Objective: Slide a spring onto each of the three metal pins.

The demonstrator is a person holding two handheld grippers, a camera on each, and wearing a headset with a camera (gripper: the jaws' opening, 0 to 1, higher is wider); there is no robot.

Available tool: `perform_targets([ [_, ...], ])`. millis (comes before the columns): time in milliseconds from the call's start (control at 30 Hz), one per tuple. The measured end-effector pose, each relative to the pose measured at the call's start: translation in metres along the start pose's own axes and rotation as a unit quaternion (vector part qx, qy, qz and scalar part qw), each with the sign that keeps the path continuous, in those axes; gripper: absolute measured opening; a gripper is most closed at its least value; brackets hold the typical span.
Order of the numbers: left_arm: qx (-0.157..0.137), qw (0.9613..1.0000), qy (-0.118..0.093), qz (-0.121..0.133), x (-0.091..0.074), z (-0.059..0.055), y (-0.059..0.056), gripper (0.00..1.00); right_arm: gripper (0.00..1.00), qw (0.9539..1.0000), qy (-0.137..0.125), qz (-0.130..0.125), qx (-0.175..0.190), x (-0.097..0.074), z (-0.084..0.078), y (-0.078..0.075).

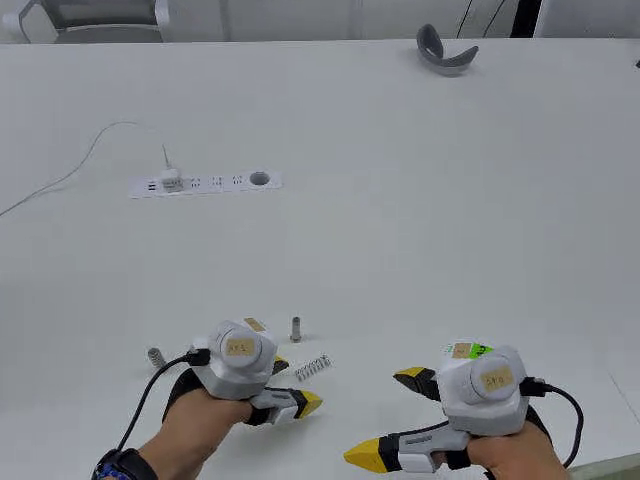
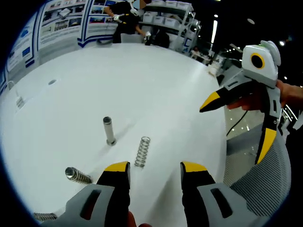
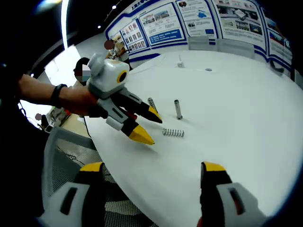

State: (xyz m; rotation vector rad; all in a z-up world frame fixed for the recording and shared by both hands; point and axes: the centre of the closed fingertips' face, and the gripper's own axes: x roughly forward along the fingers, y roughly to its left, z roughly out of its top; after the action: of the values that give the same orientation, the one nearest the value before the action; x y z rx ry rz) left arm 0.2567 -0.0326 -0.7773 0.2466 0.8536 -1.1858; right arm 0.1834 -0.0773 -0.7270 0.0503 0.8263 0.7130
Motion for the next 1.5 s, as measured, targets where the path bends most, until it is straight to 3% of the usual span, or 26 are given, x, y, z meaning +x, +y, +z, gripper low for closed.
perform_targets([
  [333,0.004,0.9999,0.010,0.012,0.019,-0.001,0.009,0.32,0.84,1.0000,0.009,0.001,0.002,0.001,-0.005,-0.001],
  [467,-0.006,0.9997,0.017,0.014,0.023,-0.004,0.012,0.26,0.84,1.0000,0.008,0.000,0.005,0.001,-0.006,-0.002],
  [567,0.002,0.9996,0.018,0.020,0.024,-0.004,0.012,0.24,0.84,0.9999,0.006,0.001,0.015,0.001,-0.006,-0.003],
  [767,0.019,0.9983,0.013,0.053,0.026,0.001,0.022,0.11,0.83,0.9998,0.013,0.003,0.014,0.002,-0.008,-0.002],
  [833,0.013,0.9990,0.016,0.041,0.026,0.000,0.018,0.11,0.83,0.9998,0.011,0.003,0.015,0.001,-0.007,-0.001],
  [900,0.026,0.9983,0.025,0.046,0.023,-0.002,0.019,0.11,0.83,0.9998,0.010,0.001,0.017,0.001,-0.007,-0.002],
  [1000,0.015,0.9987,0.023,0.043,0.017,-0.004,0.020,0.11,0.84,0.9998,0.006,0.000,0.022,0.001,-0.005,-0.001],
  [1200,0.020,0.9985,0.020,0.048,0.001,-0.009,0.020,0.11,0.84,0.9997,0.007,0.005,0.022,0.004,-0.005,0.001],
  [1367,-0.009,0.9990,0.013,0.043,-0.010,-0.014,0.015,0.11,0.84,0.9997,0.005,0.011,0.023,0.007,-0.001,0.003],
  [1500,-0.011,0.9990,0.012,0.042,-0.019,-0.021,0.011,0.11,0.83,0.9995,0.004,0.016,0.025,0.008,0.000,0.007],
])
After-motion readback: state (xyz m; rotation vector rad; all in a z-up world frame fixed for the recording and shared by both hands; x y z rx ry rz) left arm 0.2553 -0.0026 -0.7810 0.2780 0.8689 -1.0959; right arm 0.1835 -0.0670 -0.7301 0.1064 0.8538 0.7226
